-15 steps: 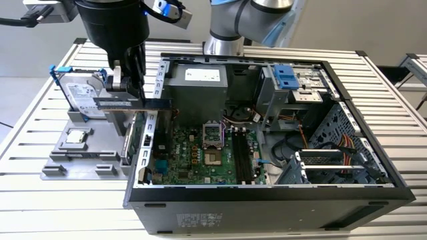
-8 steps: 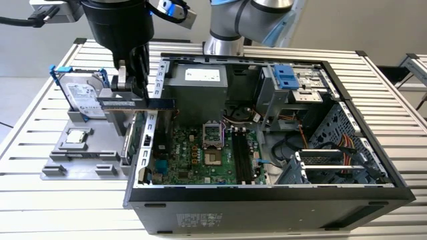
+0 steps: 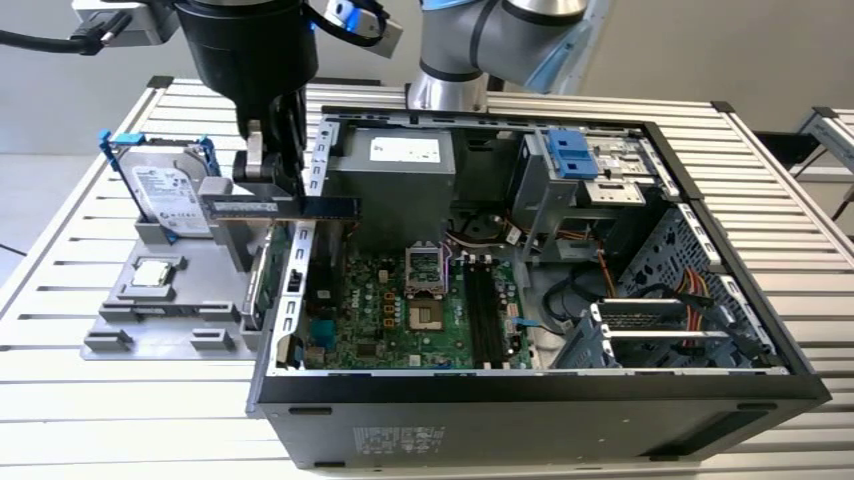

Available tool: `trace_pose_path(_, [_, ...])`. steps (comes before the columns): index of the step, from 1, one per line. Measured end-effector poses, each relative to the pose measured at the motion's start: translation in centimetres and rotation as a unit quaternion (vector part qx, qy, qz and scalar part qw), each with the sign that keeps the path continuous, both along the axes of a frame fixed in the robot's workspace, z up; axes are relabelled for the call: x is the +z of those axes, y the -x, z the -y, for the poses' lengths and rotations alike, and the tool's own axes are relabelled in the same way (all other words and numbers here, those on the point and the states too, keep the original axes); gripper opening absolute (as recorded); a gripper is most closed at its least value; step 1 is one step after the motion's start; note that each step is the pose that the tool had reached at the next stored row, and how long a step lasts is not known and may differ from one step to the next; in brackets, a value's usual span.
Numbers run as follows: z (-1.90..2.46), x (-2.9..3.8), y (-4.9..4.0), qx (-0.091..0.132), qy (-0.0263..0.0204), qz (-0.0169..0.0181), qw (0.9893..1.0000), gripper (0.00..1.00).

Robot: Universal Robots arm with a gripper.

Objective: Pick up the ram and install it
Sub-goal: 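Pick up the ram and move it above insertion slot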

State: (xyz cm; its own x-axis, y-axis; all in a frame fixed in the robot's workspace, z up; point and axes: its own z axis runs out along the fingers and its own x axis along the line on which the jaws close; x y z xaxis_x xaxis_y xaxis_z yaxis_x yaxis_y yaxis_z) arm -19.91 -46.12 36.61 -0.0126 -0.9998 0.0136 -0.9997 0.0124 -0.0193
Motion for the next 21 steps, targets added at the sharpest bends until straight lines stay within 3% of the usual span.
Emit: trace_pose_path(21, [-0.08, 0.00, -1.41, 0.000, 0.0000, 0.0000, 1.0000, 0.00])
